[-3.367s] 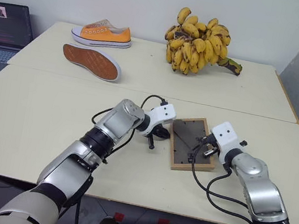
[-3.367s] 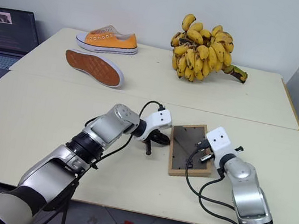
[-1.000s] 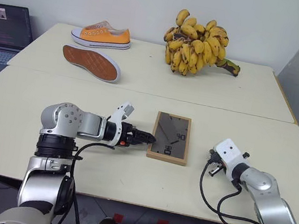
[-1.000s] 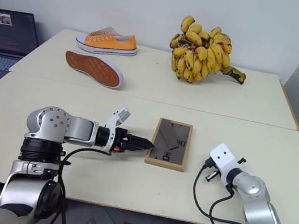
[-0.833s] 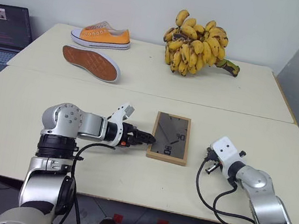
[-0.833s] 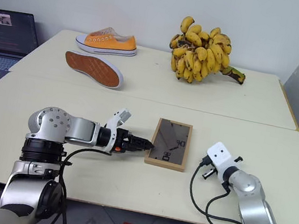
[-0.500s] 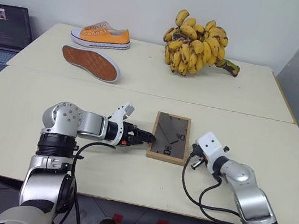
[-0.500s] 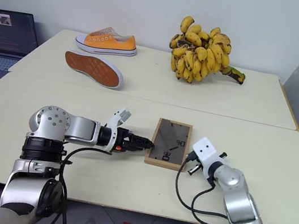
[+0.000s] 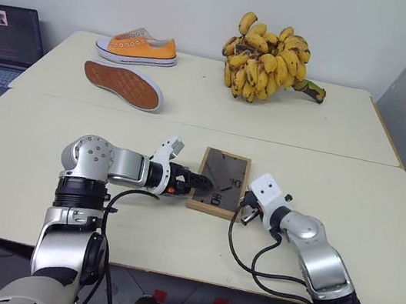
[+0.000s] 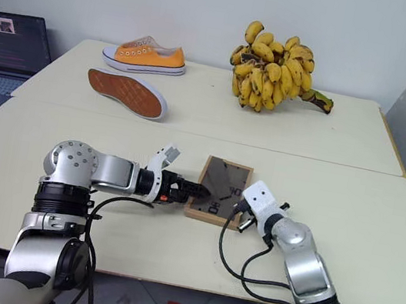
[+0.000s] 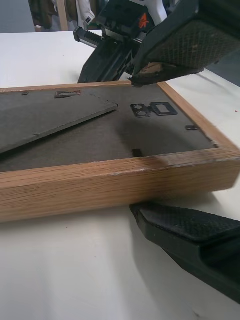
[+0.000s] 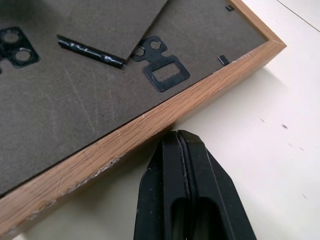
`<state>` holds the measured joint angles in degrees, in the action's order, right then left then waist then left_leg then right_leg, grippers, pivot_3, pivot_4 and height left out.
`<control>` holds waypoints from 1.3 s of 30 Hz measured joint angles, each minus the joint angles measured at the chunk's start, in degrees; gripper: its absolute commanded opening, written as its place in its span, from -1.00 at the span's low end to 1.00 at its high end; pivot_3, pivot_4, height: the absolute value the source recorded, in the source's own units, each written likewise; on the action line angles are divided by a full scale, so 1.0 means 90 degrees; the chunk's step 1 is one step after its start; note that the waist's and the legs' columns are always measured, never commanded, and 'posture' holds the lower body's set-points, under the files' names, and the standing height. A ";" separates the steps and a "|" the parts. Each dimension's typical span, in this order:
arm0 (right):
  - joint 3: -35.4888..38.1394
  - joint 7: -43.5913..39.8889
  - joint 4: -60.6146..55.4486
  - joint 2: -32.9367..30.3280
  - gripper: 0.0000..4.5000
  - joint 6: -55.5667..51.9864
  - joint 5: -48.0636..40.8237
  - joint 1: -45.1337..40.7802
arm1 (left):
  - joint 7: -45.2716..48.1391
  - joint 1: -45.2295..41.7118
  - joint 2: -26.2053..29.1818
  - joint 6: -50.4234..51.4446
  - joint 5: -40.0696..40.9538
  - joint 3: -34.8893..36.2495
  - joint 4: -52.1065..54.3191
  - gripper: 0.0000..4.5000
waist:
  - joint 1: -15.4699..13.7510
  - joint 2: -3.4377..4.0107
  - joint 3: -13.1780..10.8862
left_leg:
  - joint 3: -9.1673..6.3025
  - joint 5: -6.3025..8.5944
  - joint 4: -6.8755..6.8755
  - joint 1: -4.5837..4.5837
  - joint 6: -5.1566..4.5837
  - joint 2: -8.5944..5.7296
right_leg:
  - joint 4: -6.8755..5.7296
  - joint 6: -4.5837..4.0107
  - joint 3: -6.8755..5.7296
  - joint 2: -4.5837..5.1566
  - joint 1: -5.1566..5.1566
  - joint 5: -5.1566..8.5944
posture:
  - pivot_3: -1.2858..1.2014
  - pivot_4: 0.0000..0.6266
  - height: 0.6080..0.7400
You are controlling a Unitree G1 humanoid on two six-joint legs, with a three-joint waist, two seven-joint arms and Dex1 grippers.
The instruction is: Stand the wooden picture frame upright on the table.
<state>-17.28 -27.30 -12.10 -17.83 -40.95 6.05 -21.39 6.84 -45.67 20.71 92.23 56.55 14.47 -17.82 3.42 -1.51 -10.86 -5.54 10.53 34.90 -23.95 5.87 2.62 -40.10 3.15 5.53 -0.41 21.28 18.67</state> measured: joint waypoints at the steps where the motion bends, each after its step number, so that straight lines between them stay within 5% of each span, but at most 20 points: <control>1: -0.0024 0.0022 0.0032 0.0047 -1.00 -0.0008 0.0000 -0.0031 | 0.0000 -0.0011 -0.0005 0.0000 -0.0003 0.0002 -0.0013 0.71 | -0.0001 0.0000 0.0000 | 0.0000 0.0000 0.0000 0.0000 0.0000 0.0000 | 0.0000 0.0000 0.0000 0.0000 0.0000 0.0000 | 0.03 -0.52 1.00; 17: -0.0095 0.0245 0.0365 0.0178 -1.00 0.0129 -0.0002 -0.0263 | 0.0027 -0.0174 -0.0082 0.0001 -0.0025 0.0126 -0.0156 0.71 | -0.0017 0.0000 0.0000 | -0.0001 0.0000 -0.0003 -0.0010 0.0001 -0.0002 | 0.0004 0.0000 -0.0002 0.0002 0.0008 0.0000 | 0.03 -0.52 1.00; 30: -0.0063 0.0215 0.0472 -0.0126 -1.00 0.0417 -0.0019 -0.0243 | 0.0113 -0.0516 -0.0189 0.0002 -0.0079 0.0430 -0.0351 -0.39 | -0.0017 0.0000 -0.0001 | 0.0000 0.0000 -0.0003 -0.0011 0.0001 -0.0003 | 0.0006 0.0001 -0.0001 0.0003 0.0007 0.0000 | 0.03 -0.52 1.00; 39: 0.0002 0.0212 0.0542 -0.0247 -1.00 0.0604 -0.0022 -0.0200 | 0.0255 -0.0549 -0.0341 -0.0046 -0.0374 0.0542 -0.0351 -0.43 | -0.0017 0.0000 -0.0001 | 0.0000 0.0000 -0.0003 -0.0012 0.0001 -0.0004 | 0.0008 0.0001 -0.0002 0.0003 0.0007 0.0000 | 0.03 -0.52 1.00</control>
<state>-17.27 -25.39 -7.22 -20.06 -35.51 5.86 -23.19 9.14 -50.61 17.64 91.82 53.19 19.35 -20.98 3.27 -1.51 -10.87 -5.55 10.53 34.87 -24.06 5.88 2.59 -40.02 3.16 5.51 -0.38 21.34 18.68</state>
